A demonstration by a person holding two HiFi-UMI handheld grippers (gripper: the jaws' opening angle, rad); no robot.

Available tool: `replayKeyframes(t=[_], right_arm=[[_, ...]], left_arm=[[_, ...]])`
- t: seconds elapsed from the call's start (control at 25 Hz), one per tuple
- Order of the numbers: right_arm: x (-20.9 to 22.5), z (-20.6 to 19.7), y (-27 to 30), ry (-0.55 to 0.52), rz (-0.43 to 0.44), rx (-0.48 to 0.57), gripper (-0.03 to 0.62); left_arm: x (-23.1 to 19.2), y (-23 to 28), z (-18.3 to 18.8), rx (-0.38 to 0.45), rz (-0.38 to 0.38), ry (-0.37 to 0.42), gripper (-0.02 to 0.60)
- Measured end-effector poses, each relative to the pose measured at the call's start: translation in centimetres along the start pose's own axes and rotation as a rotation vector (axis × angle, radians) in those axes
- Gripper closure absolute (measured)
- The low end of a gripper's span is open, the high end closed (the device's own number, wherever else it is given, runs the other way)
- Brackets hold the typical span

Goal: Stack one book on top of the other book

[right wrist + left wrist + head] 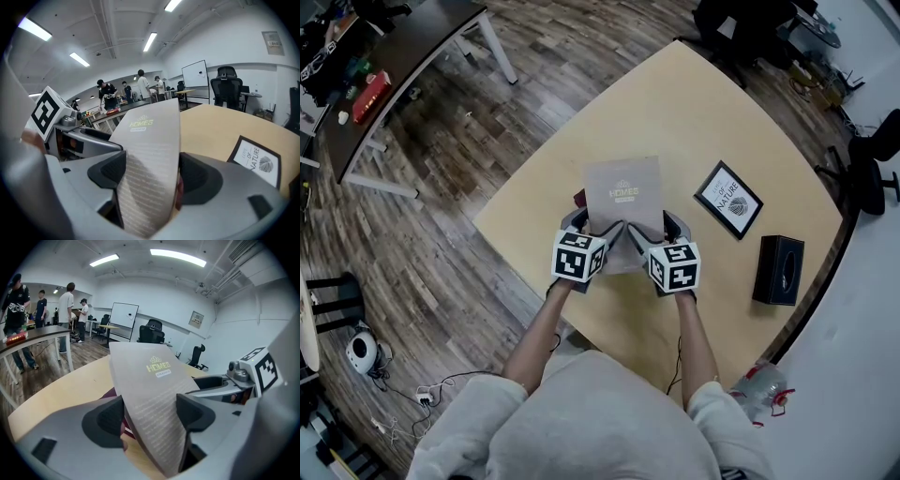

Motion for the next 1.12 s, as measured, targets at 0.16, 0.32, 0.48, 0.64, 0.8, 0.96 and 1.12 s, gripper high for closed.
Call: replayKeyframes(t=[0.16,0.32,0.48,0.64,0.8,0.96,1.12], right_arm=[[0.2,0.1,0.8,0.021,0.008,-0.017,0.233],[0.4,-0.4,1.6,0.041,0.019,-0.035,0.237],[0.7,-0.6,2.1,0.058,0.025,-0.053,0.238],[0.9,-1.0,2.9,0.069,0.029,-0.066,0.242],[1.1,-1.2,3.3,0.079,0.033,-0.082,0.244],[1.4,-1.5,3.7,0.088,0.032,-0.085,0.244],[1.5,-1.5,3.8,0.086,0.036,-0.078,0.244]], left_arm=[[-0.6,0.5,0.1,-0.009,-0.006,-0.023,0.229],[-1.1,1.2,-0.3,-0.015,-0.007,-0.041,0.229],[-1.4,1.7,-0.6,-0.026,-0.009,-0.057,0.229],[-1.9,2.3,-1.0,-0.032,-0.009,-0.073,0.227],[-2.1,2.7,-1.2,-0.041,-0.006,-0.083,0.227],[-2.2,3.2,-1.3,-0.046,-0.003,-0.079,0.227],[-2.3,3.3,-1.4,-0.038,0.002,-0.08,0.227]])
Point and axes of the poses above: the fingertips, and each gripper's own axes: y forward along the fingers, x to its right, z out of its top, the point moved 2 cm from there along -y, backward along the fingers, and after that the axes turned 2 degrees about z, right-handed, at the moved point
